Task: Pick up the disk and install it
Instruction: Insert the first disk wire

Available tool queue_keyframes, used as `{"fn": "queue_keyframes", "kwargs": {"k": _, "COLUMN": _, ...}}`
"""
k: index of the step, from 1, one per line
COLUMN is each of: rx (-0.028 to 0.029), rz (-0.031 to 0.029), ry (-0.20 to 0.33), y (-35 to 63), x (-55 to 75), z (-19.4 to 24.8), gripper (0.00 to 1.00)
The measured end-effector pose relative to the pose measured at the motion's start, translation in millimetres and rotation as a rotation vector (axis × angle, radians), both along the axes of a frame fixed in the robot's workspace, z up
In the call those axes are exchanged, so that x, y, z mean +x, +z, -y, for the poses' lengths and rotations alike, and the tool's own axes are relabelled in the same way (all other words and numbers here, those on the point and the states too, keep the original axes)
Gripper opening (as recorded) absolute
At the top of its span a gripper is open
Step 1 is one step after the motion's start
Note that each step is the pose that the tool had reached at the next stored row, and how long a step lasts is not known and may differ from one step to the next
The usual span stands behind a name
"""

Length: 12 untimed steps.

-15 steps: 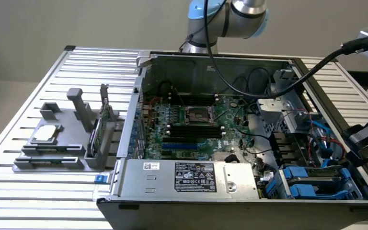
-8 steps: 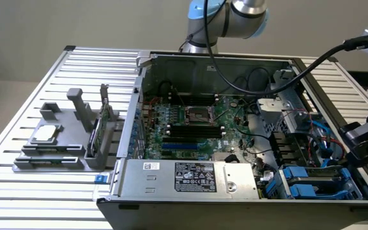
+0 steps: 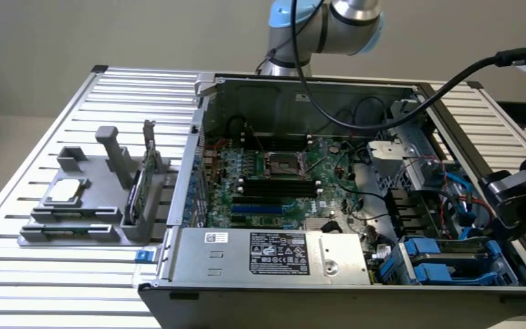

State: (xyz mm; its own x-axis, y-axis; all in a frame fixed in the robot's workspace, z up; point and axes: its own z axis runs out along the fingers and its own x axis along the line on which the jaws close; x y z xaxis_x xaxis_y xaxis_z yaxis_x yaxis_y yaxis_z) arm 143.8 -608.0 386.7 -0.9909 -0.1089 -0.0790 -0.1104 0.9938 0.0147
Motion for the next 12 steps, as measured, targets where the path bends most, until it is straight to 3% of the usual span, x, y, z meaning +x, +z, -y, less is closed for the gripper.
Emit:
{"fn": "queue_keyframes", "kwargs": {"k": 3, "rx": 0.0, "rz": -0.0196, "ry": -0.027, "y": 0.0, "x": 0.0, "z": 0.2, "gripper": 0.11}}
{"fn": "queue_keyframes", "kwargs": {"k": 6, "rx": 0.0002, "rz": -0.0344, "ry": -0.055, "y": -0.1, "x": 0.0, "z": 0.3, "gripper": 0.11}}
{"fn": "queue_keyframes", "kwargs": {"k": 9, "rx": 0.0004, "rz": -0.0439, "ry": -0.09, "y": 0.0, "x": -0.1, "z": 0.3, "gripper": 0.11}}
{"fn": "queue_keyframes", "kwargs": {"k": 12, "rx": 0.001, "rz": -0.0489, "ry": -0.133, "y": -0.1, "x": 0.0, "z": 0.3, "gripper": 0.11}}
